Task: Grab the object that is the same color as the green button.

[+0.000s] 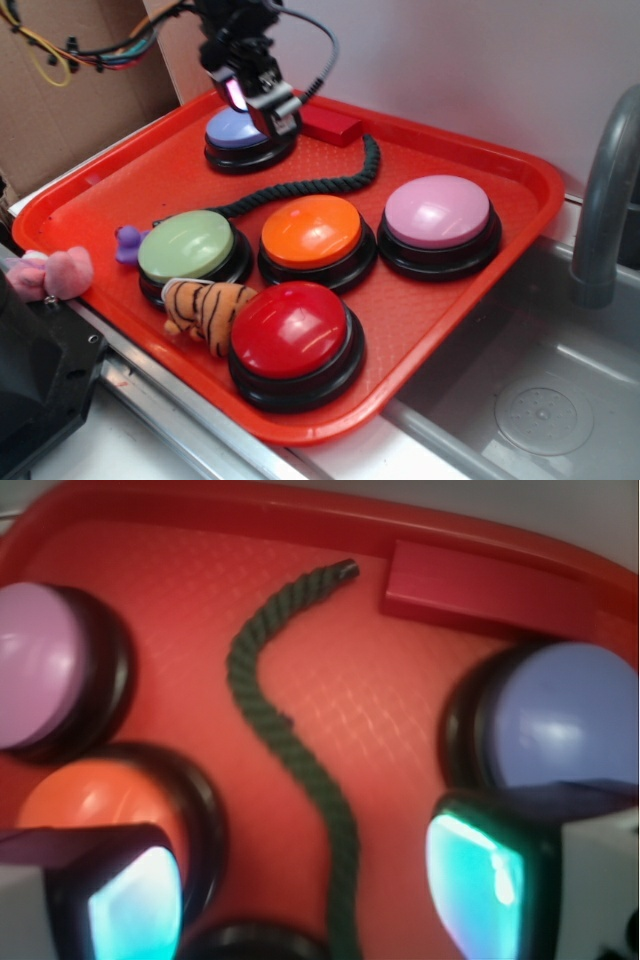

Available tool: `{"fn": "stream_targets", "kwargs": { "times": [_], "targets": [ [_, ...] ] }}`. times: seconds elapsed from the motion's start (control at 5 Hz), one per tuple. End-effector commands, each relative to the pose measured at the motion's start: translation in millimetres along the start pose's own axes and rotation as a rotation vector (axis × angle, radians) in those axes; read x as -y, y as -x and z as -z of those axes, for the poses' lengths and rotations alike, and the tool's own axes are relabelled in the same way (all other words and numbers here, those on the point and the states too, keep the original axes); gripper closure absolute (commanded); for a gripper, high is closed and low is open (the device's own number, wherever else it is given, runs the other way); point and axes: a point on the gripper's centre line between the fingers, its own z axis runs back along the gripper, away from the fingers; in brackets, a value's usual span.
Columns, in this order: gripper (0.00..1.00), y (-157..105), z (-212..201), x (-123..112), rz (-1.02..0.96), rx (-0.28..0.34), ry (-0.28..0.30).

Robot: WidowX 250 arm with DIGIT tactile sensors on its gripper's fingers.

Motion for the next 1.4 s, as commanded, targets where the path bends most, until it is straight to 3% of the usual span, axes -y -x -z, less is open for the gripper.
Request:
{"fn": "stream_targets", "kwargs": {
  "times": [0.0, 0.2, 0.6, 0.8, 1.2],
  "targets": [
    [0.00, -34.0, 25.7, 4.0, 0.046, 0.050, -0.042],
    [0.00, -38.7, 44.1, 7.4, 0.078, 0.064, -0.008],
    [0.00, -40.1, 60.7, 10.7, 0.089, 0.041, -0.021],
    [1.00, -37.7, 61.8, 8.1, 0.079, 0.032, -0.038],
    [1.00, -33.0, 57.6, 4.6, 0.060, 0.004, -0.082]
  ]
}}
